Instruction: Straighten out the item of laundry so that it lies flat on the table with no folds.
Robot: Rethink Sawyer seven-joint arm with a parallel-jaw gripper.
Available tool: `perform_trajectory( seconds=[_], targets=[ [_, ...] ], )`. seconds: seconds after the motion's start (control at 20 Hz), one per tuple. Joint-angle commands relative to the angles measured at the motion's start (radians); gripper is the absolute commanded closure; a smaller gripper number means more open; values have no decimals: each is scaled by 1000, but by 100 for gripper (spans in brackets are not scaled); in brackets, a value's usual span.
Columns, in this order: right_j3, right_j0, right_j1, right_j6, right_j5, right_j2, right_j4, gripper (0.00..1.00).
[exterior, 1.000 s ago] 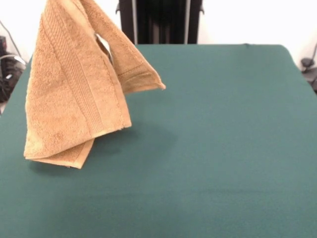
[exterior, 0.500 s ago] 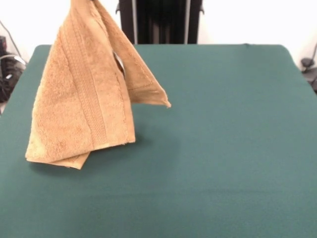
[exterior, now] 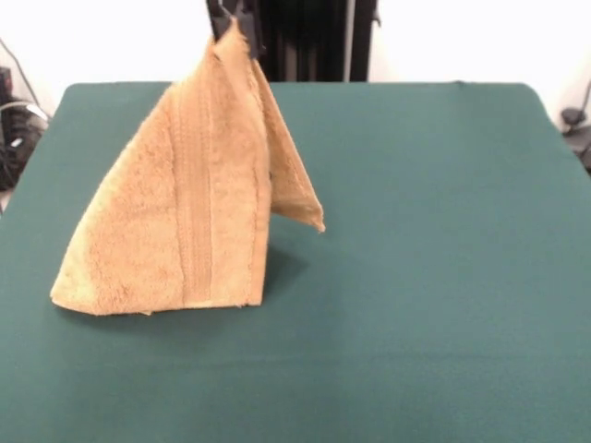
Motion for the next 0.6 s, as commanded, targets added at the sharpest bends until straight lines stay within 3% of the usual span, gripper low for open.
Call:
perform_trajectory(
  seconds=[0.05, 0.6],
  targets=[
    [-33, 66, 41, 53, 59, 35, -14, 100],
    [-204, 125, 144, 86, 71, 26, -29, 100]
  ],
)
